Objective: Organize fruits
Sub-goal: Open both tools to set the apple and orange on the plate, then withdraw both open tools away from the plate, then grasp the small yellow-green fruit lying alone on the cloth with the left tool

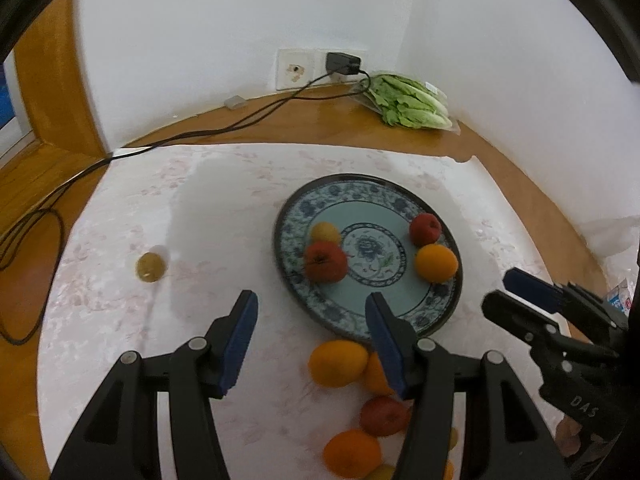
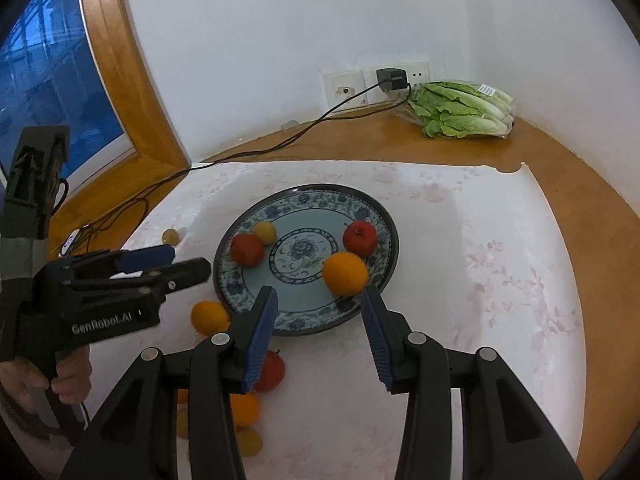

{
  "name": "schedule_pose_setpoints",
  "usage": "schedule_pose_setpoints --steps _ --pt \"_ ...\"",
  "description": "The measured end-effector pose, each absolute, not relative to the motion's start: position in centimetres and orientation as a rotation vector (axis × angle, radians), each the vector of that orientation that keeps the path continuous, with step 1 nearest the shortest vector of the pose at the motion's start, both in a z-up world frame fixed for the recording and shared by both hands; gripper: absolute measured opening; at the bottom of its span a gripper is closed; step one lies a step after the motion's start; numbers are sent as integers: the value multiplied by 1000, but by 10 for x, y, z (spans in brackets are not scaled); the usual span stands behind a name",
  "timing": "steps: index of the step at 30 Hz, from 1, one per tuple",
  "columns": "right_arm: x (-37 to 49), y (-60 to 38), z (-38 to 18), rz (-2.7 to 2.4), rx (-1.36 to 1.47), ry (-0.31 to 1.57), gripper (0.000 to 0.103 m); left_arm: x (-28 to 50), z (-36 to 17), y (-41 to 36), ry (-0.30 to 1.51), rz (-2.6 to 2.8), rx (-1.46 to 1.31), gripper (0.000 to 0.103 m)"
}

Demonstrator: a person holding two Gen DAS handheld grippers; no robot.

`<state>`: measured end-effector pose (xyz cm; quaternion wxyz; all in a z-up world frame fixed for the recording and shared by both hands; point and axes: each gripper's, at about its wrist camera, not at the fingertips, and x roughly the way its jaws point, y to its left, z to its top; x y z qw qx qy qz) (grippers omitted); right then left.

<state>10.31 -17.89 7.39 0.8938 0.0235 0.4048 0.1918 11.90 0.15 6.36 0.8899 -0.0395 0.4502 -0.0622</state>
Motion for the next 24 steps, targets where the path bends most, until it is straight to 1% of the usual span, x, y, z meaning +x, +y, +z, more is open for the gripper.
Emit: schedule_pose_setpoints --steps 12,17,24 --pt "80 -173 69 402 54 868 45 111 61 57 932 -25 -76 59" --pt "72 -170 65 401 52 883 45 116 54 81 934 1 -99 59" --pt "60 -171 61 384 52 898 45 127 36 101 951 45 -57 59"
